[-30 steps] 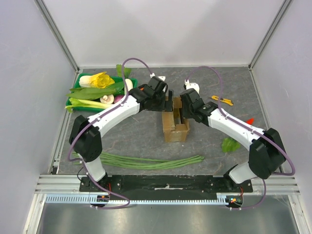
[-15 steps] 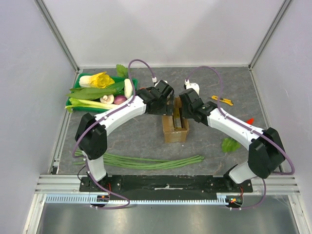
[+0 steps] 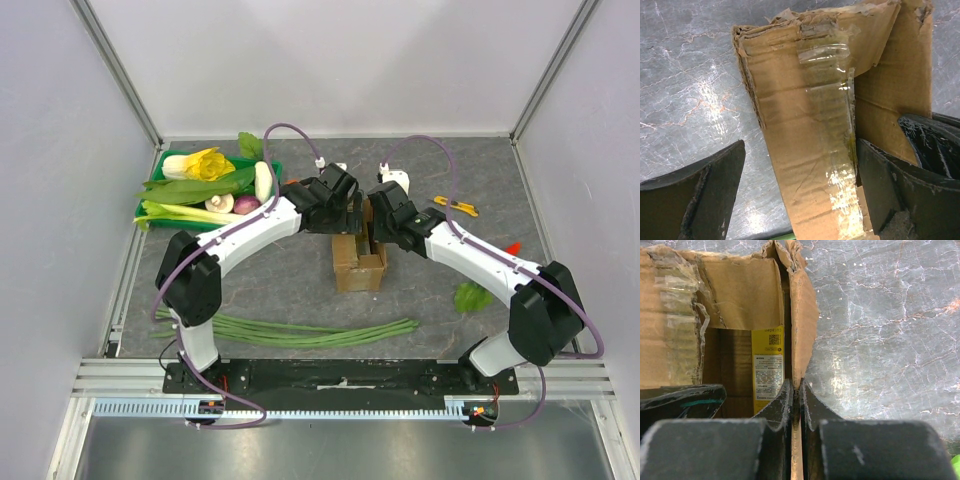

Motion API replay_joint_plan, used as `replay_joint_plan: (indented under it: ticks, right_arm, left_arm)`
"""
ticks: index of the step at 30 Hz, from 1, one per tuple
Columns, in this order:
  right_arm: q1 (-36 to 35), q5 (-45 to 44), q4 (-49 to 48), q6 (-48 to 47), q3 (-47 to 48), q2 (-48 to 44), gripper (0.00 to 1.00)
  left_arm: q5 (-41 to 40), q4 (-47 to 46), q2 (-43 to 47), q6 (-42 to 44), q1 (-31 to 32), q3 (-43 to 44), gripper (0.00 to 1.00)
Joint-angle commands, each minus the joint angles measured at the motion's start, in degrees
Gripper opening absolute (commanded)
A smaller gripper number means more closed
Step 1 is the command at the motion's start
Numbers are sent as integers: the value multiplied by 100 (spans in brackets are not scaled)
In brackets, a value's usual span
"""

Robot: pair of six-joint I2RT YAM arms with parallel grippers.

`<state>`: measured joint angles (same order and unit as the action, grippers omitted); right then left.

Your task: Unpack the express box

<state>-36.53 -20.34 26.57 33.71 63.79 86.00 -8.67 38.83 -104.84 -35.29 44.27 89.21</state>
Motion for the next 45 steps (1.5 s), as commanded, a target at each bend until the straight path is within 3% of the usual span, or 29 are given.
replay_joint_plan:
  ticks: [1, 8, 23, 31, 45]
  right_arm:
    - [-12, 4, -213, 92, 125, 14, 7]
    - [-20, -32, -222, 48, 90, 22, 6]
    - [-3, -181, -169, -58, 63, -13, 6]
    - [24, -172, -152, -102, 90, 5, 6]
    - [24, -137, -152, -128, 142, 172, 6]
  left_arm:
    - [-144, -34, -230, -242, 38, 70, 97]
    - [-311, 204, -388, -321, 29, 184, 97]
    - [-1084, 379, 753, -233, -59, 88, 95]
    - [-1489, 380, 1202, -277, -252, -544, 94]
    - [-1384, 126, 1317, -154, -516, -1248, 87]
